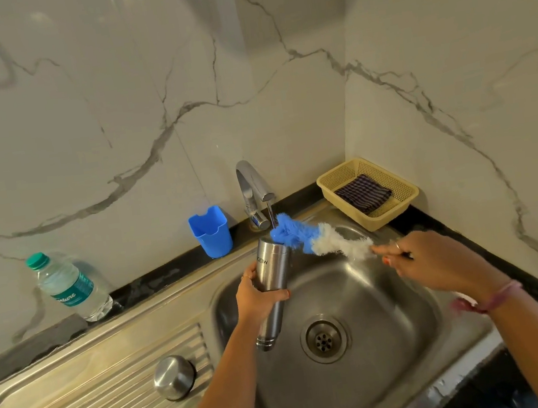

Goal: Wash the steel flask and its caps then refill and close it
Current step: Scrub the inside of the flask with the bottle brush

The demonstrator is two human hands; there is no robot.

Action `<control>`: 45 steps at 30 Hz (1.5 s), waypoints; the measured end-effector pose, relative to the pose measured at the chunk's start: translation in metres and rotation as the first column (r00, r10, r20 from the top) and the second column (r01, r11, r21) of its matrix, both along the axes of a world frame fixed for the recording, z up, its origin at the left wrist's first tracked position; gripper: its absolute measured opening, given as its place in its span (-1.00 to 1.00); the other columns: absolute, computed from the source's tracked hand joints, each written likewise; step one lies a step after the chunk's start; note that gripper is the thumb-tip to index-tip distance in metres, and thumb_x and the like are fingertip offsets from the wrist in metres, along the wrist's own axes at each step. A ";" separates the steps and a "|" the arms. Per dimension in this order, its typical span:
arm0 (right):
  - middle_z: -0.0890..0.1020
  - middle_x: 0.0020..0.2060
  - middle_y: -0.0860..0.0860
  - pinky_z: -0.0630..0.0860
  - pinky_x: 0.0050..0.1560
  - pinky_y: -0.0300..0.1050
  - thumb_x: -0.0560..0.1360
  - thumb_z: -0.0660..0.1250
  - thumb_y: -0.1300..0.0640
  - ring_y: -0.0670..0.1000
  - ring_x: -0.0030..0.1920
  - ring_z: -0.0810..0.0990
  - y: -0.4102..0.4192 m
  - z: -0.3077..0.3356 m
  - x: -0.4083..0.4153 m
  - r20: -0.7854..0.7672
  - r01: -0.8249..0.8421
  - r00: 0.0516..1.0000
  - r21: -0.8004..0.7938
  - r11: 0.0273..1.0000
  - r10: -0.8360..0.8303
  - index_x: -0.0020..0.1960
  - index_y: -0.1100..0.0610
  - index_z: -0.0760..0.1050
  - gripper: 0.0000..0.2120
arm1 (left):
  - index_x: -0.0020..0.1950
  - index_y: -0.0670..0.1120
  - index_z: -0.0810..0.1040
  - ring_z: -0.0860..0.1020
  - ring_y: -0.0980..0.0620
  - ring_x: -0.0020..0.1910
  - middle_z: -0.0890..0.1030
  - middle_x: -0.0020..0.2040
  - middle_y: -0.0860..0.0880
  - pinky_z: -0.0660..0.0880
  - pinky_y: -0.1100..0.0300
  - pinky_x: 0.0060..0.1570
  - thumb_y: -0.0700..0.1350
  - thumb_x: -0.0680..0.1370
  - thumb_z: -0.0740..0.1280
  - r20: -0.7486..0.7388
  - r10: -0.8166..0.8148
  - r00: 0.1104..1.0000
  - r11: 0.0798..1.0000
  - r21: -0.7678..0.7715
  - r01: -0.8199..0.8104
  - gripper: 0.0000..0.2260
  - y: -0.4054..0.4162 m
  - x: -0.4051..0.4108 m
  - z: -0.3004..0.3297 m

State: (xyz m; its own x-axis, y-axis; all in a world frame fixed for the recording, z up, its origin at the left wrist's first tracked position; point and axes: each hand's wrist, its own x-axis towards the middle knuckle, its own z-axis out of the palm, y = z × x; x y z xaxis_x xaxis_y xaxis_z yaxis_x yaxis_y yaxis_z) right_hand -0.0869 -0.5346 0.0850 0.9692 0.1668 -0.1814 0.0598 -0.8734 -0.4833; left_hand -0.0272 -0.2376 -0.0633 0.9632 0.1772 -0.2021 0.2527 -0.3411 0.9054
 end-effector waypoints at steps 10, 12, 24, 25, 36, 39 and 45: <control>0.57 -0.17 -0.17 0.38 -0.32 -0.34 0.61 0.17 0.02 -0.17 -0.33 0.54 0.009 0.013 0.002 0.055 -0.040 0.997 -0.096 0.995 0.045 0.35 -0.15 0.43 -0.68 | 0.41 0.03 0.34 0.52 -0.04 0.16 0.52 0.21 -0.01 0.50 -0.02 0.21 -0.22 0.22 0.65 -0.024 0.038 0.999 0.997 -0.066 -0.040 -0.16 -0.004 0.000 0.002; 0.52 -0.25 -0.20 0.32 -0.35 -0.37 0.62 0.17 0.03 -0.18 -0.36 0.50 0.018 0.006 0.005 0.083 0.008 0.997 -0.061 0.998 -0.003 0.34 -0.10 0.46 -0.69 | 0.36 0.07 0.35 0.54 -0.03 0.14 0.54 0.19 0.00 0.52 -0.01 0.17 -0.23 0.22 0.64 -0.031 0.021 0.999 0.994 -0.109 -0.024 -0.20 -0.007 0.001 0.004; 0.68 -0.20 -0.21 0.52 -0.37 -0.26 0.57 0.27 0.15 -0.13 -0.48 0.53 0.019 -0.071 -0.028 -0.036 0.119 0.993 0.443 0.889 -0.115 0.27 -0.10 0.46 -0.69 | 0.33 0.00 0.46 0.62 -0.12 0.14 0.63 0.20 -0.11 0.58 -0.14 0.12 -0.18 0.23 0.63 -0.063 0.015 0.998 0.806 -0.589 -0.050 -0.29 -0.014 0.007 0.012; 0.68 -0.19 -0.23 0.54 -0.35 -0.23 0.57 0.28 0.16 -0.13 -0.47 0.54 0.020 -0.082 -0.032 -0.063 0.125 0.992 0.444 0.887 -0.108 0.27 -0.08 0.45 -0.69 | 0.34 -0.02 0.45 0.62 -0.13 0.16 0.62 0.22 -0.12 0.56 -0.17 0.15 -0.17 0.25 0.60 -0.085 0.026 0.996 0.759 -0.647 -0.075 -0.31 -0.015 0.007 0.012; 0.68 -0.24 -0.03 0.35 -0.48 -0.25 0.60 0.21 0.21 -0.12 -0.52 0.34 0.023 -0.120 -0.045 -0.239 0.317 0.947 0.596 0.738 -0.213 0.21 -0.13 0.42 -0.71 | 0.41 -0.13 0.42 0.56 -0.22 0.26 0.57 0.30 -0.23 0.52 -0.20 0.21 -0.04 0.46 0.44 -0.151 0.024 0.988 0.496 -0.857 -0.143 -0.45 -0.029 0.014 0.013; 0.68 -0.18 -0.04 0.36 -0.46 -0.28 0.60 0.20 0.23 -0.14 -0.49 0.36 0.020 -0.121 -0.051 -0.230 0.303 0.952 0.609 0.733 -0.203 0.22 -0.14 0.42 -0.67 | 0.36 -0.14 0.49 0.60 -0.19 0.17 0.64 0.20 -0.20 0.54 -0.11 0.14 0.04 0.47 0.42 -0.198 0.049 0.979 0.473 -0.859 -0.197 -0.49 -0.037 0.011 0.010; 0.67 -0.06 -0.14 0.52 -0.38 -0.22 0.57 0.23 0.16 -0.05 -0.43 0.54 0.018 -0.119 -0.058 -0.242 0.258 0.961 0.617 0.744 -0.133 0.21 -0.05 0.40 -0.75 | 0.35 -0.13 0.51 0.59 -0.18 0.13 0.65 0.13 -0.19 0.50 -0.12 0.20 0.12 0.46 0.37 -0.199 0.075 0.977 0.460 -0.863 -0.210 -0.47 -0.053 0.008 -0.001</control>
State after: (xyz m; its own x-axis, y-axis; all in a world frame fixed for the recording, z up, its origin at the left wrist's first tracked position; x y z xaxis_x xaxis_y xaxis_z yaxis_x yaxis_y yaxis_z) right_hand -0.1446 -0.5167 -0.0342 0.9566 0.1143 -0.2681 -0.2157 -0.3408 -0.9150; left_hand -0.0191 -0.2911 -0.0648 0.8986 -0.0256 -0.4381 0.3431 0.6633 0.6650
